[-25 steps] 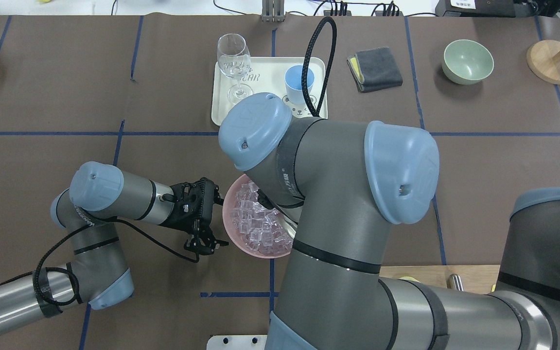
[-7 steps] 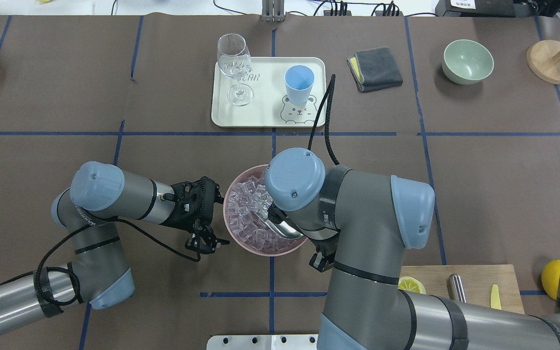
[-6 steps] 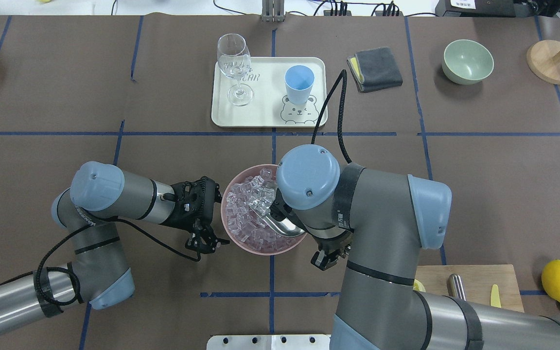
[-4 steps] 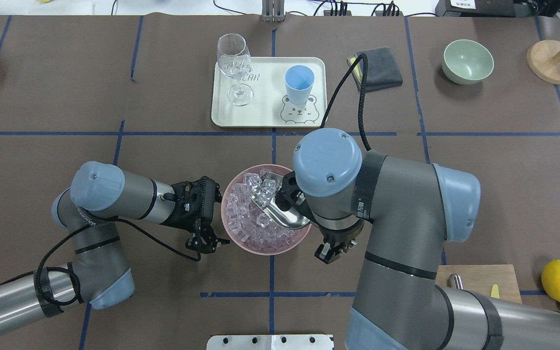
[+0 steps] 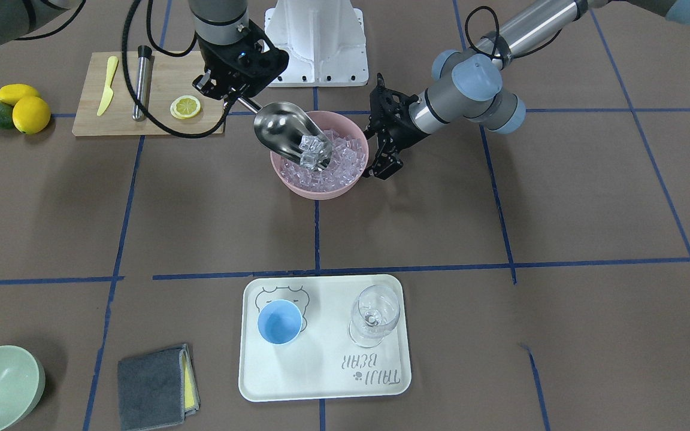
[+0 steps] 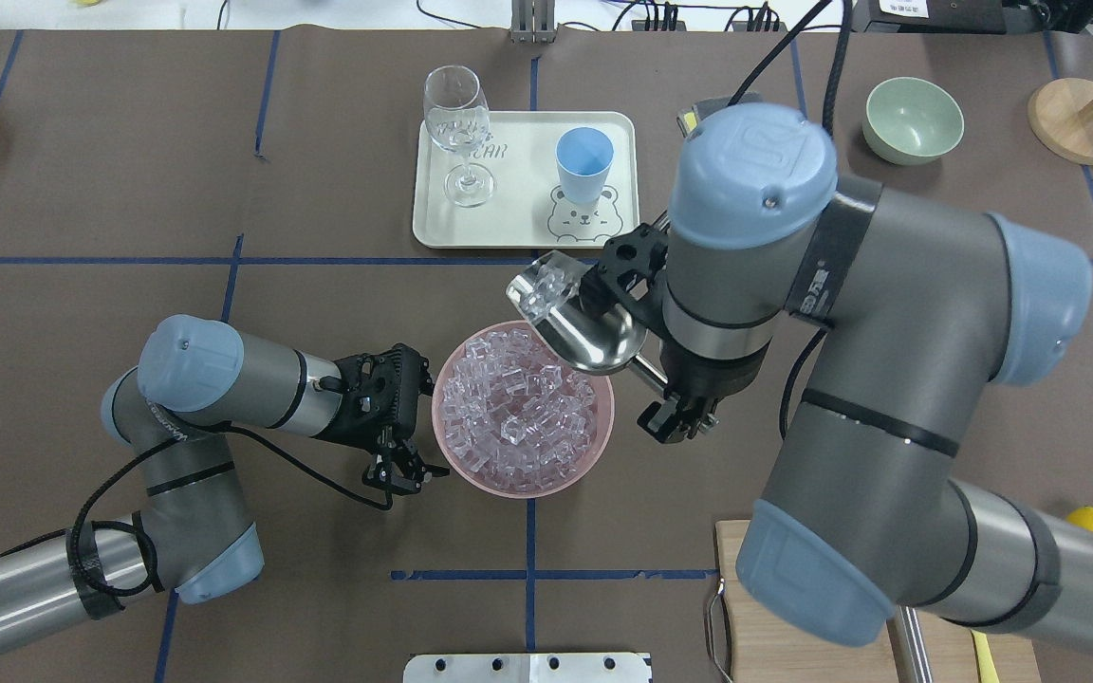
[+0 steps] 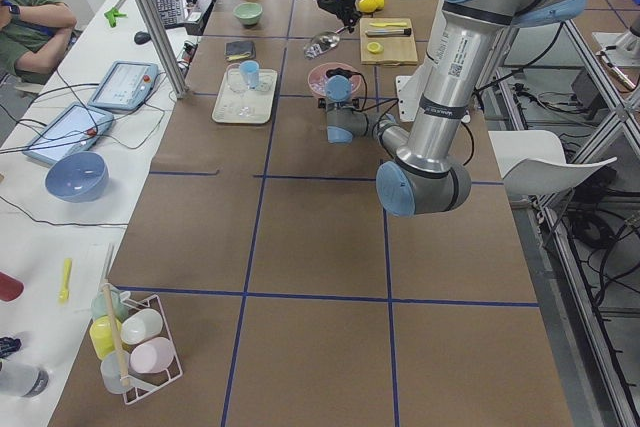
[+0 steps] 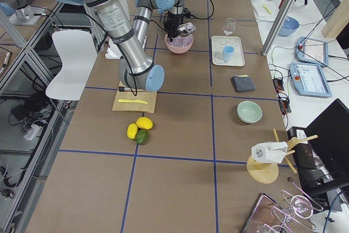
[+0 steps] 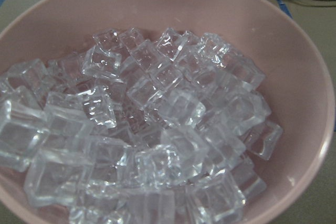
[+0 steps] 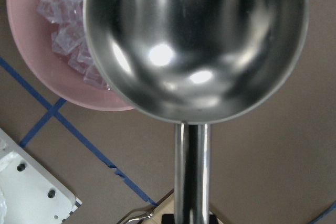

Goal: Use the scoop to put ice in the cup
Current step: 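Lift the scoop of ice and carry it to the blue cup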

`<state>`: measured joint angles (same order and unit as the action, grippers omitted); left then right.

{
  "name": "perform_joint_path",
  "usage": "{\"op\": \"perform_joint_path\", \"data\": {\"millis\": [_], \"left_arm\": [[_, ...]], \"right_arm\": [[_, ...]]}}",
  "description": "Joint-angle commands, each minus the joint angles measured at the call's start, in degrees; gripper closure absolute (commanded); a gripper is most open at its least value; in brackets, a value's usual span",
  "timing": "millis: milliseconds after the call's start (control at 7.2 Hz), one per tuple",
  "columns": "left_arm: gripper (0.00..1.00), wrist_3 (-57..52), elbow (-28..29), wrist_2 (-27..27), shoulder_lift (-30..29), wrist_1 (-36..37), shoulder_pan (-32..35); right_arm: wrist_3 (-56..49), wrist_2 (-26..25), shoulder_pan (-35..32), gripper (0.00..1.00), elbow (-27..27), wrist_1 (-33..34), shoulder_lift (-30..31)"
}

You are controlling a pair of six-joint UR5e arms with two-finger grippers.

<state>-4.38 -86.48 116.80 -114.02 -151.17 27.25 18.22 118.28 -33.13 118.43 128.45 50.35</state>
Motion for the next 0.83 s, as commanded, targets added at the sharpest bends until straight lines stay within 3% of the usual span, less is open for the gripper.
{"op": "perform_joint_path", "data": {"millis": [0, 417, 694], "left_arm": [[0.00, 0.07, 0.00, 0.00, -0.06, 0.00, 0.00], [0.00, 0.07, 0.00, 0.00, -0.06, 0.00, 0.00], [0.00, 0.16, 0.00, 0.00, -0.06, 0.00, 0.00]], "right_arm": [[4.45, 3.17, -5.43, 1.00, -1.17, 0.31, -0.95], [6.04, 8.09, -11.15, 1.00, -15.82, 0.31, -10.42], [5.95, 9.42, -13.26, 1.00, -28.54, 0.22, -18.41]]}}
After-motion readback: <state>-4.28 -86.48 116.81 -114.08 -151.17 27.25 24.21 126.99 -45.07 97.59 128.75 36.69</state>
